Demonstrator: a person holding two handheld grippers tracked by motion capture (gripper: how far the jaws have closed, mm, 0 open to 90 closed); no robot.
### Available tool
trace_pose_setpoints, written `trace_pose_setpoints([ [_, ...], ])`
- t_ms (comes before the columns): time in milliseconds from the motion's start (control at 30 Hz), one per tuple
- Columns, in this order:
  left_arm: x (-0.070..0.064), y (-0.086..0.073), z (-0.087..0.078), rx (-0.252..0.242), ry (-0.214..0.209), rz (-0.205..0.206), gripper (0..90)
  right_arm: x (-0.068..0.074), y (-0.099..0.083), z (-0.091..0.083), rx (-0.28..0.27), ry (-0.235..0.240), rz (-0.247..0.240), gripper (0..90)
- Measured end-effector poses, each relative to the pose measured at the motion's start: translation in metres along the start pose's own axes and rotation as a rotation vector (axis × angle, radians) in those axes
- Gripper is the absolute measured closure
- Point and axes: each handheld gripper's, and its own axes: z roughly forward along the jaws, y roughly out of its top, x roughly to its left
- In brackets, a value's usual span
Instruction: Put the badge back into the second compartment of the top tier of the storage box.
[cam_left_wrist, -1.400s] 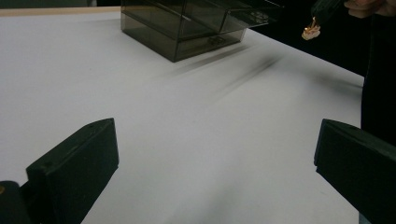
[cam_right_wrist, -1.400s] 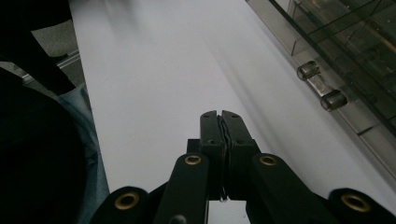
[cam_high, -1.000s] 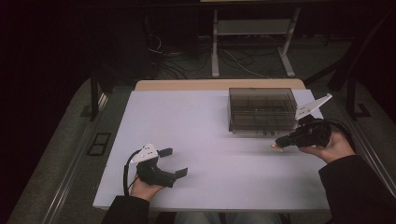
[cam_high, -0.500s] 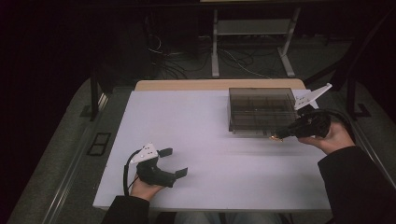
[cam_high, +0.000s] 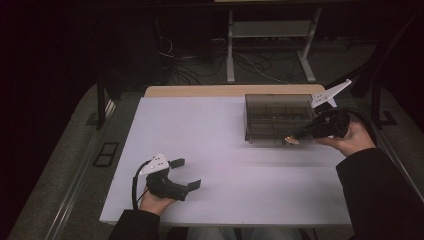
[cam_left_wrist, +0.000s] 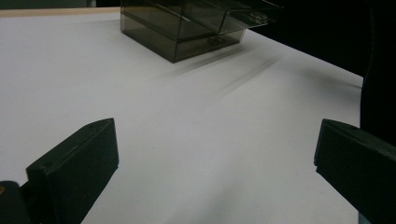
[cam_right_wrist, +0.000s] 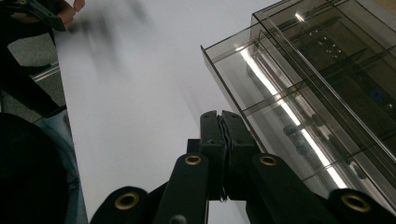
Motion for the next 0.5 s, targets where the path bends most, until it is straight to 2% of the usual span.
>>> trace_pose_setpoints([
  [500,0.000,0.000,0.000,0.000,-0.001,-0.003,0.0,-0.012,0.006,0.002,-0.003,-0.016,0.027,87.1],
])
